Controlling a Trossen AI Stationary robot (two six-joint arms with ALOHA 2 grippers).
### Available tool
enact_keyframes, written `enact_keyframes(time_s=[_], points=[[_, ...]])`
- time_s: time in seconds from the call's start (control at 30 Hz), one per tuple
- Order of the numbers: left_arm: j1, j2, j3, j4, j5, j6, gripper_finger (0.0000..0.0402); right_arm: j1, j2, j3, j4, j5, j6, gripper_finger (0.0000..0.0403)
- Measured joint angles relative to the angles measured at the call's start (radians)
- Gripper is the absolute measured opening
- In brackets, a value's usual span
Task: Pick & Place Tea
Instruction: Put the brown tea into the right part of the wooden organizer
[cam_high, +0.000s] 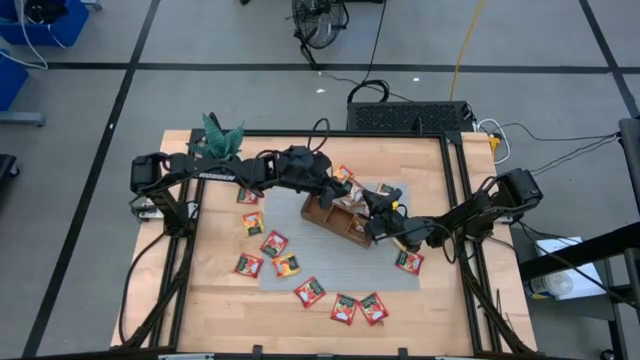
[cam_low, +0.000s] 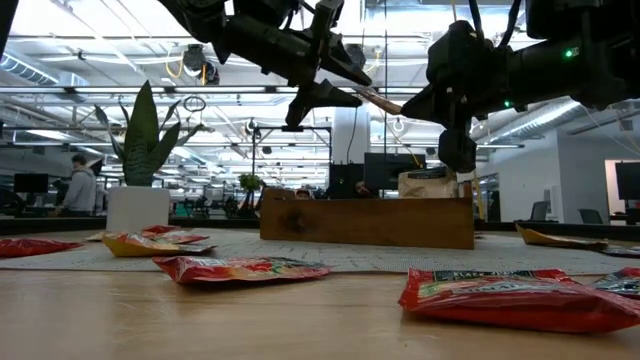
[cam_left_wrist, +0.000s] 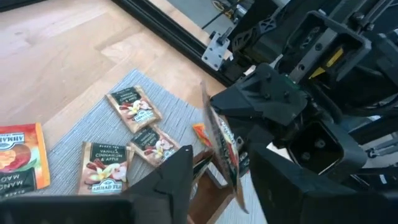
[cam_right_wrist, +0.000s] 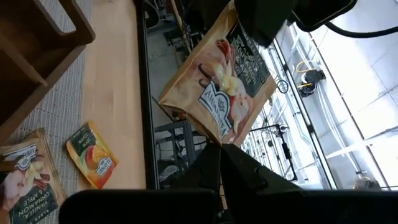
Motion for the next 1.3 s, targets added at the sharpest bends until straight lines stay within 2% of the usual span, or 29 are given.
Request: enact_keyframes(time_s=[0.13,0.23,0.27,0.5,0.67,0.8,0.97,1.1,1.2,1.3], points=[[0.000,0.000,0.000,0.005,0.000,0.005,0.0086,0.000,0.000,0.000,0.000,-0.020,0.005,0.0000],[0.000,0.000,0.000,0.006,0.000,0.056,0.0020,0.000,0.000,0.000,0.000,-0.024,0.016,0.0000],[0.000,0.000,0.000,0.005,-0.001,0.079,0.0011,0.000,0.000,0.000,0.000,-0.024,0.028,0.0000],[-0.040,-0.019,0.000,-0.009,0.001,0.346,0.0004,0.014,-0.006,0.000,0.008,-0.029,0.211,0.0000],[-0.091,-0.045,0.000,-0.048,-0.094,0.537,0.0003,0.042,-0.044,0.001,0.006,-0.031,0.242,0.0000],[-0.126,-0.069,0.000,-0.086,-0.117,0.665,0.0002,0.068,-0.096,-0.001,0.005,-0.001,0.268,0.0000],[-0.159,-0.064,-0.002,-0.149,-0.190,0.702,0.0002,0.077,-0.186,-0.015,-0.001,0.091,0.284,0.0000],[-0.171,-0.063,0.000,-0.204,-0.188,0.733,0.0001,0.103,-0.259,-0.050,-0.080,0.100,0.352,0.0000],[-0.214,-0.060,-0.001,-0.249,-0.145,0.840,0.0001,0.120,-0.299,-0.064,-0.149,0.086,0.414,0.0000],[-0.273,-0.047,-0.001,-0.249,-0.162,0.951,0.0001,0.126,-0.324,-0.079,-0.174,0.088,0.461,0.0000]])
